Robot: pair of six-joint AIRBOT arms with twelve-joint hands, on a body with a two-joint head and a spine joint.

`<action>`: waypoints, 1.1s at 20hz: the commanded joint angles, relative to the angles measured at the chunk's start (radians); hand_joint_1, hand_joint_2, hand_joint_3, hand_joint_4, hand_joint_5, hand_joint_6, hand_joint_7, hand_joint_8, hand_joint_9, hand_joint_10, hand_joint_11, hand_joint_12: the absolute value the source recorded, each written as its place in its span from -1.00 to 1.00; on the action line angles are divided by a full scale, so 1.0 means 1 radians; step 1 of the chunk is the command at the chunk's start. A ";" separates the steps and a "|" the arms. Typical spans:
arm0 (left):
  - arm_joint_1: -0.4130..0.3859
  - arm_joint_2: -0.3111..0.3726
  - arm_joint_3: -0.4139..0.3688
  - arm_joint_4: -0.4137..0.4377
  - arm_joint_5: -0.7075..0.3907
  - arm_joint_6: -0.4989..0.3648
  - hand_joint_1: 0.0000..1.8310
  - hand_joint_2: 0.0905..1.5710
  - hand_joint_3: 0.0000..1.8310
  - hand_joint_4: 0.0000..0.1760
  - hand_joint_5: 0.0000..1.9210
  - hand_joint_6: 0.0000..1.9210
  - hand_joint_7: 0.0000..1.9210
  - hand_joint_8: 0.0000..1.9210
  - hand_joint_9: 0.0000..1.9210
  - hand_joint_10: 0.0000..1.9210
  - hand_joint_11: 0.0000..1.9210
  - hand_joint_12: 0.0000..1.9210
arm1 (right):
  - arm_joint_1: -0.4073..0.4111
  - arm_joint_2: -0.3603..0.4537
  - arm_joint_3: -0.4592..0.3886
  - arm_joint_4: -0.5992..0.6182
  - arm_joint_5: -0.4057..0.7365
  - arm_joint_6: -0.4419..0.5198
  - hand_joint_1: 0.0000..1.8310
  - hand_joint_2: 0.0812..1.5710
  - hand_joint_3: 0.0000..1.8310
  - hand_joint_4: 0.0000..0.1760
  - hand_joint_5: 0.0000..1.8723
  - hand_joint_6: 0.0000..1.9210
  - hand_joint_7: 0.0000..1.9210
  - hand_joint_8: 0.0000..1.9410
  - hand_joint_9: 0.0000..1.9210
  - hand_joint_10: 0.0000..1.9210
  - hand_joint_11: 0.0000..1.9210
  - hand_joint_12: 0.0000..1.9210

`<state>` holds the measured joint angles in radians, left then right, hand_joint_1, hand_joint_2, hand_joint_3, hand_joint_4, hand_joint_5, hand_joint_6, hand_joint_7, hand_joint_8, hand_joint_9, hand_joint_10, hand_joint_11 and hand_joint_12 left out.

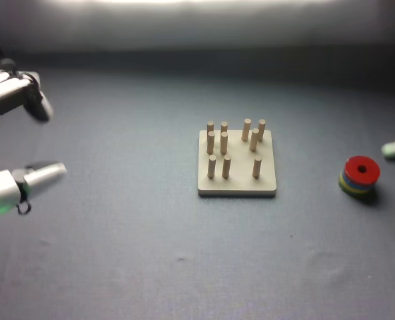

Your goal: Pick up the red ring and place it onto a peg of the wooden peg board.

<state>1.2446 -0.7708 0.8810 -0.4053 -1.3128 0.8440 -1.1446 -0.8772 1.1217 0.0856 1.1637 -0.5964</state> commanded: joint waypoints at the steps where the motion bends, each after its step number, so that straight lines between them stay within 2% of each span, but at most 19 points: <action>1: -0.005 -0.001 0.007 0.003 -0.119 -0.002 -0.27 0.26 -0.99 -0.54 -0.64 -0.99 -0.76 -0.99 -0.86 -0.99 -1.00 -0.61 | 0.012 0.004 0.006 0.024 0.110 0.008 0.10 0.39 -0.99 -0.56 -0.58 -0.99 -0.65 -1.00 -0.71 -0.99 -0.89 -0.65; 2: -0.005 -0.001 0.007 0.003 -0.119 -0.002 -0.25 0.26 -1.00 -0.68 -0.63 -1.00 -0.76 -1.00 -0.86 -0.99 -1.00 -0.64 | 0.015 0.004 0.007 0.021 0.106 0.008 0.10 0.39 -0.99 -0.63 -0.58 -0.99 -0.65 -1.00 -0.71 -0.99 -0.89 -0.65; 3: -0.004 -0.002 0.007 0.003 -0.119 -0.002 -0.26 0.25 -1.00 -0.69 -0.62 -1.00 -0.75 -1.00 -0.86 -0.99 -1.00 -0.64 | 0.018 0.004 0.009 0.019 0.103 0.008 0.11 0.38 -1.00 -0.68 -0.57 -0.99 -0.64 -1.00 -0.71 -0.99 -0.88 -0.66; 4: -0.004 -0.003 0.007 0.003 -0.118 -0.002 -0.27 0.25 -1.00 -0.73 -0.63 -1.00 -0.76 -1.00 -0.87 -1.00 -1.00 -0.64 | 0.022 0.002 0.011 0.018 0.100 0.008 0.12 0.37 -1.00 -0.65 -0.57 -0.99 -0.65 -1.00 -0.71 -0.99 -0.88 -0.66; 5: -0.004 -0.005 0.008 0.003 -0.116 -0.002 -0.29 0.25 -1.00 -0.68 -0.63 -1.00 -0.76 -1.00 -0.86 -1.00 -1.00 -0.64 | 0.030 -0.002 0.016 0.016 0.095 0.008 0.11 0.37 -1.00 -0.72 -0.56 -0.99 -0.64 -1.00 -0.70 -0.99 -0.87 -0.65; 6: -0.004 -0.006 0.009 0.003 -0.113 -0.003 -0.28 0.26 -1.00 -0.86 -0.63 -1.00 -0.76 -1.00 -0.87 -1.00 -1.00 -0.63 | 0.044 -0.007 0.023 0.010 0.084 0.008 0.13 0.36 -1.00 -0.67 -0.56 -0.99 -0.63 -0.99 -0.69 -0.99 -0.87 -0.65; 7: -0.004 -0.008 0.011 0.003 -0.112 -0.005 -0.27 0.26 -1.00 -0.97 -0.62 -1.00 -0.76 -1.00 -0.86 -1.00 -1.00 -0.62 | 0.064 -0.013 0.032 -0.001 0.065 0.008 0.17 0.36 -1.00 -0.82 -0.56 -0.99 -0.63 -0.99 -0.70 -0.99 -0.88 -0.65; 8: -0.004 -0.008 0.011 0.003 -0.112 -0.006 -0.26 0.26 -1.00 -1.00 -0.61 -1.00 -0.76 -1.00 -0.86 -1.00 -1.00 -0.61 | 0.098 -0.023 0.046 -0.023 0.029 0.008 0.20 0.36 -1.00 -0.75 -0.56 -1.00 -0.64 -1.00 -0.71 -1.00 -0.91 -0.66; 11: -0.003 -0.009 0.011 0.003 -0.112 -0.007 -0.28 0.25 -1.00 -1.00 -0.60 -1.00 -0.75 -1.00 -0.85 -1.00 -1.00 -0.56 | 0.205 -0.067 0.098 -0.103 -0.110 0.008 0.26 0.25 -1.00 -0.80 -0.54 -1.00 -0.61 -1.00 -0.67 -1.00 -0.96 -0.46; 12: -0.003 -0.010 0.011 0.003 -0.112 -0.008 -0.30 0.25 -1.00 -1.00 -0.59 -1.00 -0.75 -1.00 -0.85 -1.00 -1.00 -0.55 | 0.235 -0.082 0.114 -0.127 -0.152 0.008 0.19 0.23 -1.00 -0.29 -0.54 -1.00 -0.62 -1.00 -0.67 -1.00 -0.98 -0.36; 13: -0.002 -0.011 0.011 0.004 -0.112 -0.010 -0.30 0.25 -1.00 -1.00 -0.58 -1.00 -0.74 -1.00 -0.84 -1.00 -1.00 -0.52 | 0.271 -0.102 0.135 -0.156 -0.208 0.008 0.17 0.21 -1.00 -0.35 -0.54 -1.00 -0.62 -1.00 -0.67 -1.00 -0.98 -0.33; 14: -0.002 -0.010 0.011 0.005 -0.112 -0.012 -0.26 0.26 -1.00 -1.00 -0.58 -1.00 -0.74 -1.00 -0.85 -1.00 -1.00 -0.56 | 0.296 -0.117 0.153 -0.174 -0.247 0.008 0.15 0.19 -1.00 -0.21 -0.53 -1.00 -0.62 -1.00 -0.67 -1.00 -0.98 -0.33; 15: -0.002 -0.010 0.011 0.006 -0.112 -0.013 -0.28 0.25 -1.00 -1.00 -0.59 -1.00 -0.75 -1.00 -0.85 -1.00 -1.00 -0.61 | 0.314 -0.127 0.166 -0.186 -0.277 0.008 0.16 0.17 -1.00 -0.27 -0.52 -1.00 -0.61 -1.00 -0.66 -1.00 -0.98 -0.37; 16: -0.002 -0.010 0.011 0.007 -0.112 -0.013 -0.29 0.24 -1.00 -1.00 -0.59 -1.00 -0.73 -1.00 -0.83 -0.99 -1.00 -0.57 | 0.328 -0.134 0.175 -0.197 -0.302 0.008 0.13 0.17 -1.00 -0.22 -0.51 -1.00 -0.61 -1.00 -0.66 -1.00 -0.97 -0.37; 18: -0.002 -0.011 0.011 0.007 -0.112 -0.014 -0.28 0.24 -1.00 -1.00 -0.58 -1.00 -0.74 -1.00 -0.84 -1.00 -1.00 -0.61 | 0.358 -0.151 0.195 -0.223 -0.352 0.008 0.03 0.19 -0.99 -0.25 -0.52 -1.00 -0.60 -1.00 -0.66 -1.00 -0.97 -0.37; 20: -0.002 -0.011 0.011 0.007 -0.112 -0.014 -0.29 0.23 -1.00 -0.99 -0.60 -1.00 -0.75 -1.00 -0.86 -1.00 -1.00 -0.69 | 0.376 -0.163 0.206 -0.247 -0.387 0.008 0.06 0.20 -0.99 -0.06 -0.53 -1.00 -0.61 -1.00 -0.67 -1.00 -0.99 -0.37; 21: -0.002 -0.011 0.011 0.007 -0.112 -0.015 -0.28 0.24 -1.00 -0.89 -0.61 -1.00 -0.75 -1.00 -0.86 -1.00 -1.00 -0.67 | 0.383 -0.167 0.210 -0.257 -0.400 0.008 0.10 0.18 -1.00 0.02 -0.53 -1.00 -0.60 -1.00 -0.67 -1.00 -0.97 -0.36; 22: -0.002 -0.011 0.011 0.007 -0.112 -0.015 -0.27 0.25 -1.00 -0.82 -0.62 -1.00 -0.75 -1.00 -0.86 -1.00 -1.00 -0.73 | 0.387 -0.172 0.213 -0.265 -0.412 0.008 0.11 0.18 -1.00 -0.14 -0.52 -1.00 -0.59 -1.00 -0.64 -1.00 -0.96 -0.29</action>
<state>1.2476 -0.7822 0.8867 -0.4019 -1.3006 0.8333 -0.7700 -1.0500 1.3285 -0.1978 0.6651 -0.5919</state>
